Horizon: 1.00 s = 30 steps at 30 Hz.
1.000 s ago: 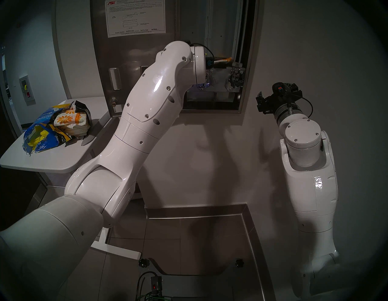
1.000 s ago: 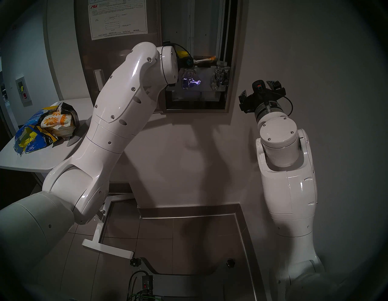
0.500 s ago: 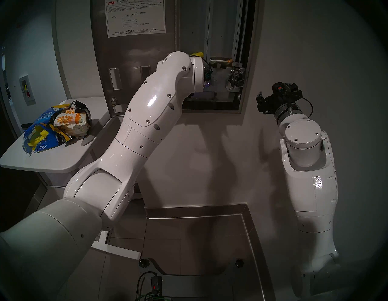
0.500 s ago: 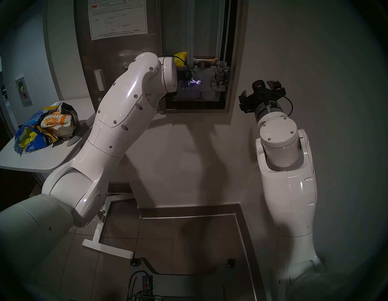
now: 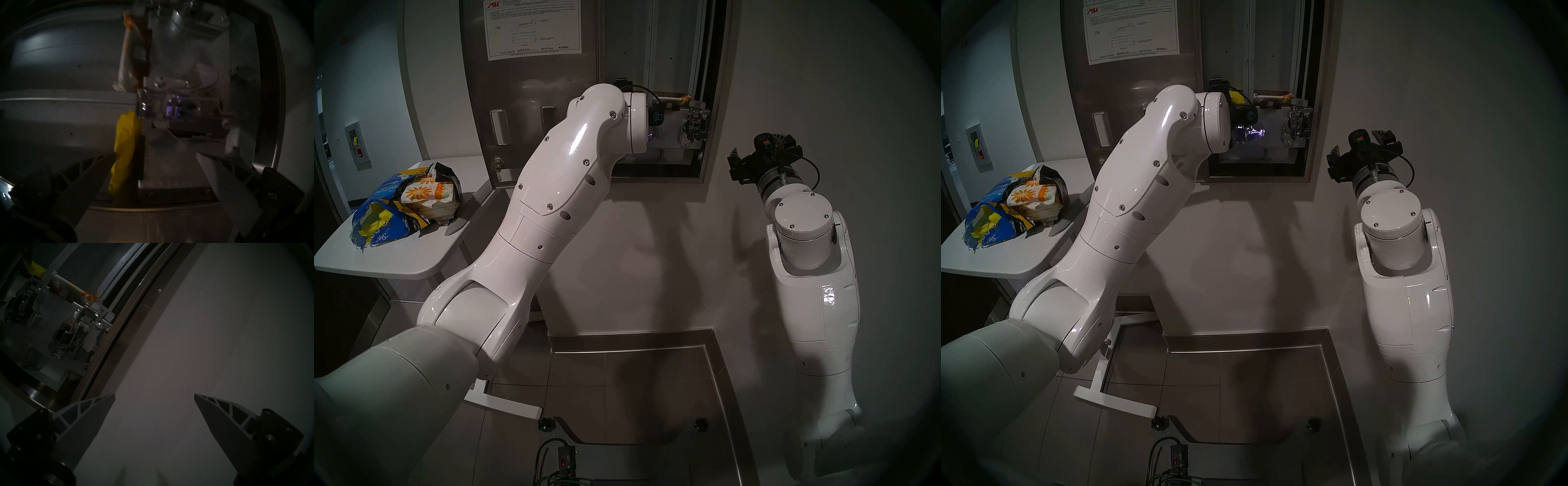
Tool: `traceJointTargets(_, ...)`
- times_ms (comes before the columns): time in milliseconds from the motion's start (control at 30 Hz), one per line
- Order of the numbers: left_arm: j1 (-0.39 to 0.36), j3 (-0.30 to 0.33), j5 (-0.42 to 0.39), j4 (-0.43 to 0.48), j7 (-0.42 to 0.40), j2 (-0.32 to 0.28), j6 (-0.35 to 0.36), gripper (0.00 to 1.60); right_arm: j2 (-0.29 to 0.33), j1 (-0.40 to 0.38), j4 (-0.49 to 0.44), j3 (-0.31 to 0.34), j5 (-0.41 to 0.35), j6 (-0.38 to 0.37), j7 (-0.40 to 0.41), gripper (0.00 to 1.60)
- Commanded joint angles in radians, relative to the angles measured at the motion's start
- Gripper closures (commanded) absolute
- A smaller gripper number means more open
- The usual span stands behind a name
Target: Open the dispenser door, put the pads inside, close the door
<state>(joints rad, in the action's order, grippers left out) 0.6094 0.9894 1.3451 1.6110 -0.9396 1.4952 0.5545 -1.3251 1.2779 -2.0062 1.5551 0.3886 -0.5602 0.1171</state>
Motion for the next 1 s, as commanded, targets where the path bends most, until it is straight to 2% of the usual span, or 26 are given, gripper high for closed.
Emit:
traceJointTargets(0,-0.025,0.004,0.004,0.116,0.026,0.011,-0.005,0.0,0.0,-0.027,-0.03,0.002,0.002,0.011,-0.006,0.0)
traceJointTargets(467,-0.006,0.019,0.003,0.258,0.012,0.004,-0.012,0.0,0.0,-0.027,-0.03,0.002,0.002,0.011,-0.006,0.0)
traceJointTargets(967,0.009,0.09,-0.023,0.464,-0.023,0.027,0.033,0.0,0.0,-0.027,-0.029,0.002,0.002,0.011,-0.006,0.0)
